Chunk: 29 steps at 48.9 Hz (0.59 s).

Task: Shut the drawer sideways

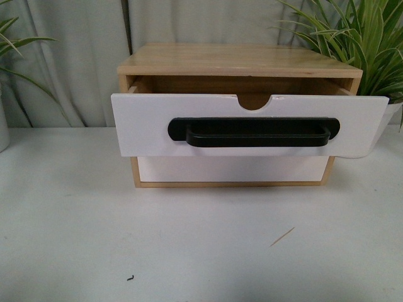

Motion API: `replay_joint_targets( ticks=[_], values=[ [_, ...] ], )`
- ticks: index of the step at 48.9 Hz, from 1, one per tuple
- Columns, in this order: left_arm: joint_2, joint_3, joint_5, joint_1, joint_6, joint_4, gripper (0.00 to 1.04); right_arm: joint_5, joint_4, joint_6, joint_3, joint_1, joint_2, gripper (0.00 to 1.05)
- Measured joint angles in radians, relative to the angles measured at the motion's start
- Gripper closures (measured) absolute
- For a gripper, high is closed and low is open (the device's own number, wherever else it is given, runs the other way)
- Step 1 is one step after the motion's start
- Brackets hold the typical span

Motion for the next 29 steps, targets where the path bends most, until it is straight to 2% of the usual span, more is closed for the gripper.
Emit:
replay_joint_targets(
  ticks=[29],
  values=[
    [0.0,0.0,0.0,0.0,0.0,0.0,0.06,0.0,0.0,0.0,0.0,0.0,0.0,0.09]
  ],
)
